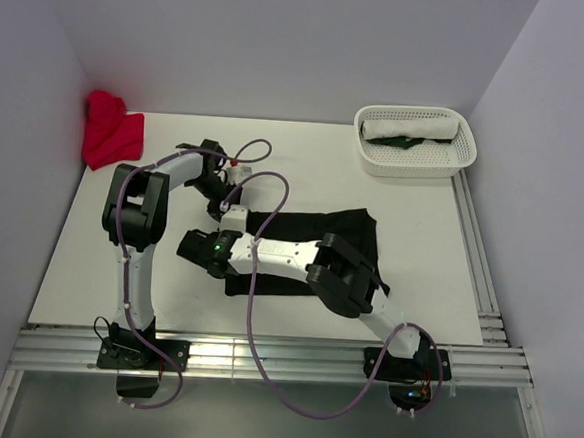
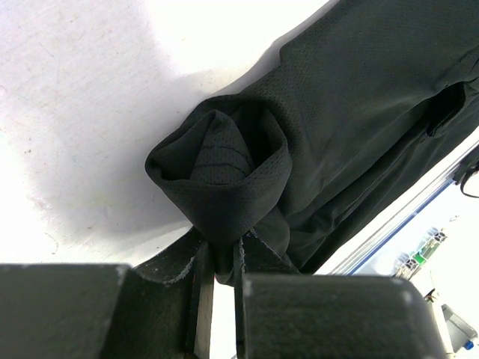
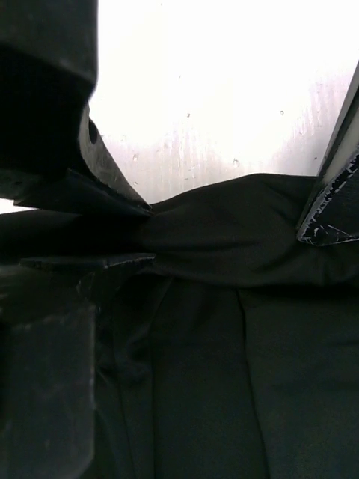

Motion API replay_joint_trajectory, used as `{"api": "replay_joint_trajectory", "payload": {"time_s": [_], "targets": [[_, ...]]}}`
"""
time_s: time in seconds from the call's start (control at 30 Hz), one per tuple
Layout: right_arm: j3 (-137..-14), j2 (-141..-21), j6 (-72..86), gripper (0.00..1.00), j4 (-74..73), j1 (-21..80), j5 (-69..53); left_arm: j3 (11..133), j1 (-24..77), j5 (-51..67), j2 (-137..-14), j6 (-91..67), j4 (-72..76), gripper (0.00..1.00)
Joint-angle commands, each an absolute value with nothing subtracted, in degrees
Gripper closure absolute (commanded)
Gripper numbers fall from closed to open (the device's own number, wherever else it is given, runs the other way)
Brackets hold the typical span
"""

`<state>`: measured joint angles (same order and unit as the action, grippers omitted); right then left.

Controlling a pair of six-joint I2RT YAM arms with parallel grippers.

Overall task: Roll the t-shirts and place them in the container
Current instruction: Roll the tshirt

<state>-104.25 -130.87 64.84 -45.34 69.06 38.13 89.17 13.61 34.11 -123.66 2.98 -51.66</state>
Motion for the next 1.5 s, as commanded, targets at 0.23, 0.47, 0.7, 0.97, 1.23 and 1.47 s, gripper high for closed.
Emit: {"api": "replay_joint_trajectory", "payload": {"time_s": [0.23,0.47,0.7,0.97,1.23,1.47], "targets": [[-81.96,-117.52,68.46,0.73,-23.58,67.33,31.13,94.38,13.45,33.04,-123.49,6.41,-53.52,0.47],[-61.83,-108.20,73.29,0.78,3.39,61.45,19.26,101.25,10.64,42.79,-121.91,9.05,-59.58,0.30],[-44.84,-109.15,83.31,0.78,38.08,56.43,8.45,95.90,6.77,49.74,-119.97,12.83,-60.12,0.30],[-41.31,-118.03,91.48,0.79,56.94,55.46,3.34,82.54,6.77,54.58,-121.99,8.71,-46.95,0.32],[-38.93,-120.59,94.13,0.76,64.16,55.28,2.81,77.35,6.77,56.26,-125.07,0.44,-35.08,0.49],[-42.53,-112.78,85.98,0.55,44.07,56.07,7.63,78.75,7.91,47.31,-122.79,-4.39,-35.76,0.84]]}}
